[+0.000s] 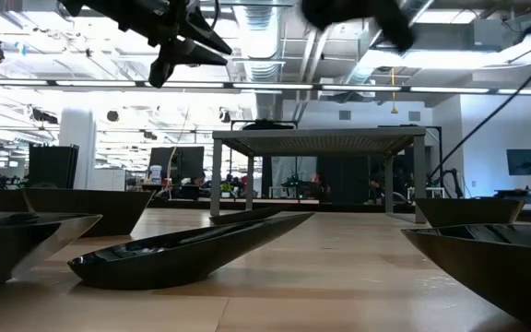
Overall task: Pick & Place Mini shaped plates
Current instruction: Stack the black drop-shaped plate on the other drop-shaped plate on the shelf
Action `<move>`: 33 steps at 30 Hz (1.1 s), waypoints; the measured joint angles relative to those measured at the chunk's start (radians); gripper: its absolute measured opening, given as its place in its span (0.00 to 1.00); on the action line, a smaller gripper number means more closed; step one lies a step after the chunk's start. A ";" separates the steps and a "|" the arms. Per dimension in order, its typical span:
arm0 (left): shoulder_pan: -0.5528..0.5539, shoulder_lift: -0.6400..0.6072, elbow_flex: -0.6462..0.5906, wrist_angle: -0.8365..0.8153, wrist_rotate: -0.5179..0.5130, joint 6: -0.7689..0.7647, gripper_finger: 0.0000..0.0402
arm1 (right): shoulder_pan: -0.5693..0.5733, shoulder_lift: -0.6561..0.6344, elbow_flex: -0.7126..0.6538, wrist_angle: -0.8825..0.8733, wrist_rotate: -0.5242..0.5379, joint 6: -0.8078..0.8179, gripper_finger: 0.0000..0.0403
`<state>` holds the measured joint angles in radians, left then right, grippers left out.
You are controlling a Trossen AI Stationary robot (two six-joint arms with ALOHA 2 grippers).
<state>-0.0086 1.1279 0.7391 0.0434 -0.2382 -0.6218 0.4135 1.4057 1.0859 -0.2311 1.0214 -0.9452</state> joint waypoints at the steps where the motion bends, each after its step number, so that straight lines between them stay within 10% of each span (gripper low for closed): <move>1: 0.000 0.000 0.000 0.000 0.000 0.011 0.21 | 0.013 -0.047 0.000 -0.059 0.000 0.045 0.06; 7: 0.000 0.000 0.000 0.002 0.000 0.049 0.21 | 0.052 -0.308 -0.013 -0.370 -0.192 0.364 0.07; 18: 0.006 0.001 0.000 0.011 0.000 0.049 0.21 | -0.083 -0.638 -0.265 -0.255 -0.414 0.369 0.08; 33: 0.006 0.001 0.000 0.033 0.000 0.049 0.21 | -0.437 -0.658 -0.478 0.003 -0.670 0.274 0.10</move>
<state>-0.0025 1.1286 0.7391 0.0769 -0.2386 -0.5724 -0.0237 0.7475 0.6075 -0.2281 0.3515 -0.6707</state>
